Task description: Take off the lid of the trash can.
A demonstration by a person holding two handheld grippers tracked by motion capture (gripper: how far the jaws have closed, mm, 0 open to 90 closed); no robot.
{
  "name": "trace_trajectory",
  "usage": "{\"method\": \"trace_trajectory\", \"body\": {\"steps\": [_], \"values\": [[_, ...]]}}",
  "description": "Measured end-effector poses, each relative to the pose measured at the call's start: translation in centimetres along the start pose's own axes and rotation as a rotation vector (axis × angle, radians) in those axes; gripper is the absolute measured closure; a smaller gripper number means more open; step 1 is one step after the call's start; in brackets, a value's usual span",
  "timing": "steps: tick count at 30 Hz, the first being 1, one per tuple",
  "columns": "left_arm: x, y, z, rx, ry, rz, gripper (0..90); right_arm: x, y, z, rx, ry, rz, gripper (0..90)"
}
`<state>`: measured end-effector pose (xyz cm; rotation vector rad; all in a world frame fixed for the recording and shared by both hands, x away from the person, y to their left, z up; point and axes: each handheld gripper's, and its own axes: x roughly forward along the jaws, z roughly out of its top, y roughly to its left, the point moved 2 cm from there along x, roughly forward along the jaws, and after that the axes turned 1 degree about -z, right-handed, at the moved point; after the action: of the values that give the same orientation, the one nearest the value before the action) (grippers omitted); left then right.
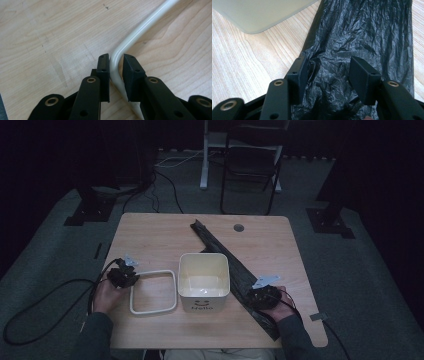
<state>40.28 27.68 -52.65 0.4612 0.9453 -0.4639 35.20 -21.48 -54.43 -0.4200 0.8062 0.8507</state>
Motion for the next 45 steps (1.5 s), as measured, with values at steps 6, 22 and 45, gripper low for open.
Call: {"method": "trace_trajectory", "body": {"steps": [6,22,45], "values": [[-0.4,0.0,-0.2,-0.056,-0.058,-0.010,69.9,-0.2,-0.1,0.0,0.014,-0.008,-0.005,48.6],[-2.8,-2.4,0.4,-0.075,-0.199,-0.077,60.3,-0.4,0.2,0.4,0.005,-0.009,-0.007,48.6],[-3.3,-3.9,-0.2,-0.078,-0.232,-0.119,58.4,-0.7,0.1,0.6,0.004,-0.012,-0.014,46.9]]}}
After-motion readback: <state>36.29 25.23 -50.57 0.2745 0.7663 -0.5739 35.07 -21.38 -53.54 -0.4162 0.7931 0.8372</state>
